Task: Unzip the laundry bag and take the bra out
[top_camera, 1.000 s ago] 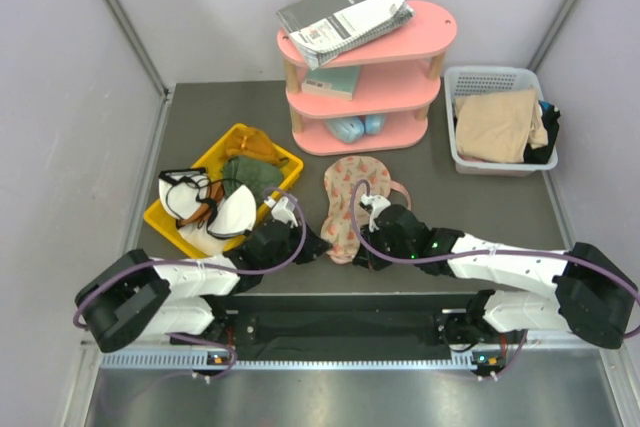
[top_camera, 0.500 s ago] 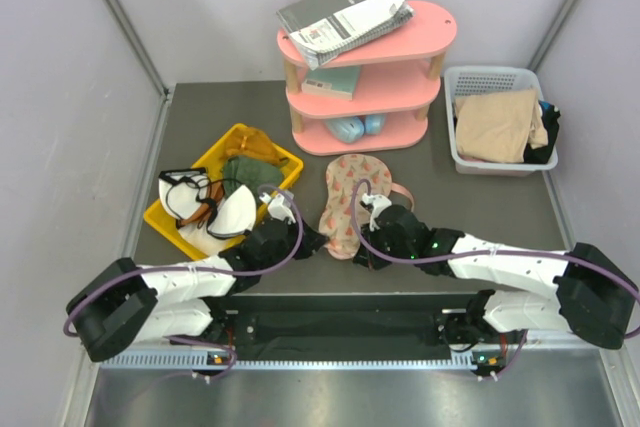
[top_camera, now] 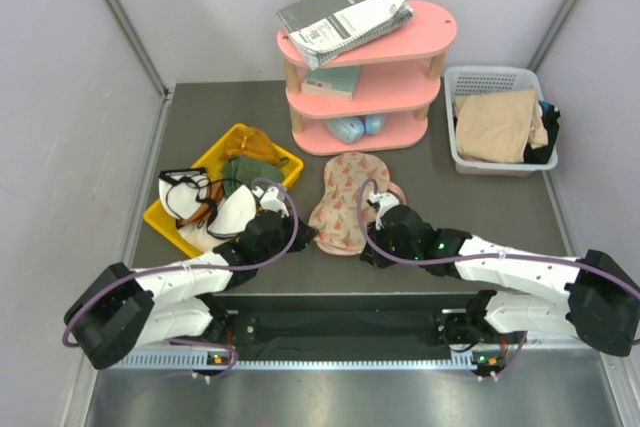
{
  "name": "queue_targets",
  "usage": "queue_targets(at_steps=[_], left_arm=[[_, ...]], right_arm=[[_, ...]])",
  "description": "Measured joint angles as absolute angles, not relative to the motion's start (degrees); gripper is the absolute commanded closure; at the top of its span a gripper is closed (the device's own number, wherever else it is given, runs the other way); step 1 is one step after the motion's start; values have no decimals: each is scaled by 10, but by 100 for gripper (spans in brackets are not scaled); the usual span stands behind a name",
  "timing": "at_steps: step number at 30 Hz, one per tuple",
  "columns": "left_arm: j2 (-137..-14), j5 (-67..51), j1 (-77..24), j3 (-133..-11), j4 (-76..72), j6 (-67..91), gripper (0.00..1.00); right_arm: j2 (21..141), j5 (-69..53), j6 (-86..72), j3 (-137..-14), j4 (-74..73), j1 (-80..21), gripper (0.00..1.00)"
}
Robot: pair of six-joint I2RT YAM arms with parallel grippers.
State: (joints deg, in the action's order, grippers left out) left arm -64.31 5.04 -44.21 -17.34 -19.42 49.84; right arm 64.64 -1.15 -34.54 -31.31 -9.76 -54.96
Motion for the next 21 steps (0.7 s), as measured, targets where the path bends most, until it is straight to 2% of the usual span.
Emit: queue_targets(at_steps=[5,16,17,21], left_arm=[[-667,22,-417,-195,-185,469,100],[-820,-81,-363,-304,-184,371,99],[-827,-85,-362,-312,-184,364,81],[-828,-90,-354,-326,-178,343,34]], right_arm=[[647,-13,-341,-313,-92,-550,100],[706,-18,-343,-344,-52,-589,100],[715,-19,-345,-347,-49,-593,100],[740,-20,-352,-351,-32,-596,100]])
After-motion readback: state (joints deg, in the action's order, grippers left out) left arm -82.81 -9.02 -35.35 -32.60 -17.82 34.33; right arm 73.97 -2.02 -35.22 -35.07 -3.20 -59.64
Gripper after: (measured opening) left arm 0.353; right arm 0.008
